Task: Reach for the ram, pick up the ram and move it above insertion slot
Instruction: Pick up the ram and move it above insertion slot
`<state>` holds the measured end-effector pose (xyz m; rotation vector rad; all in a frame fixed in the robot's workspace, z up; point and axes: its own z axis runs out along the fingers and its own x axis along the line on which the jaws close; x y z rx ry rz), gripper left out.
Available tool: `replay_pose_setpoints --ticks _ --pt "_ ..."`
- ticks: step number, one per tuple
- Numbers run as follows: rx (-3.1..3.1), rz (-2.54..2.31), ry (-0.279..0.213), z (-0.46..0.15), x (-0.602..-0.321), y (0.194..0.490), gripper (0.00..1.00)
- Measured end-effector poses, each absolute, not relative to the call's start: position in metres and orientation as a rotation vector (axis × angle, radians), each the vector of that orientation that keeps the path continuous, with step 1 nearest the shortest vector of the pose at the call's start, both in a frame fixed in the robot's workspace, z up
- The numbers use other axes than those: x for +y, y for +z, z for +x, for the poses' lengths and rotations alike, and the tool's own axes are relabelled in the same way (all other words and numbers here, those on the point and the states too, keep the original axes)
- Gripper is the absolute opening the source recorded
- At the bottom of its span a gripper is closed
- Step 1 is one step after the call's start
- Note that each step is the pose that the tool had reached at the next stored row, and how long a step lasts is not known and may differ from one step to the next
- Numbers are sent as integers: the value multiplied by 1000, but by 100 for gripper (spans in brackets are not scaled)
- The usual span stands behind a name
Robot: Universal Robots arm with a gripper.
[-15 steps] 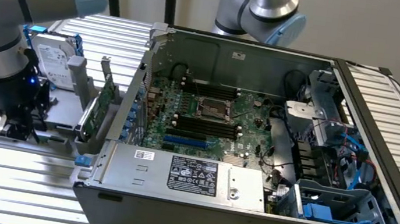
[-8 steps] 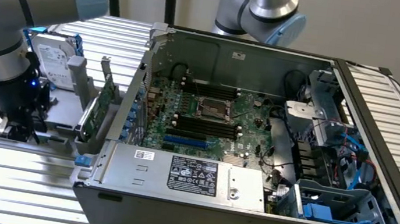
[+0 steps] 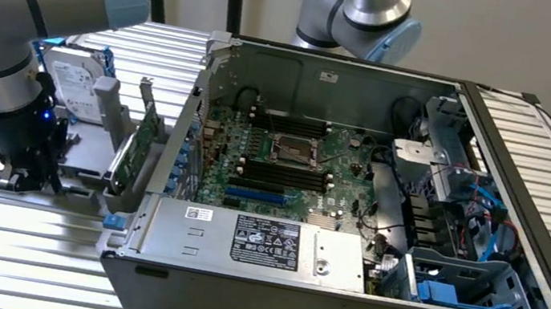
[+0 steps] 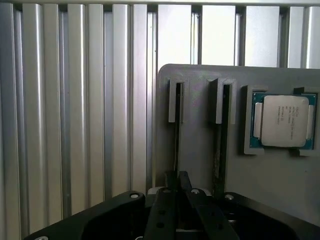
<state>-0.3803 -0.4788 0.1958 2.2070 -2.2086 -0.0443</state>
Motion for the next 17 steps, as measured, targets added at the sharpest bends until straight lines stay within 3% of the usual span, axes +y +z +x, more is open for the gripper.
replay_pose_setpoints --ticks 11,17 --pt "-2209 2207 -44 -380 -479 196 13" --pt "-2208 2207 -45 -380 -479 210 13"
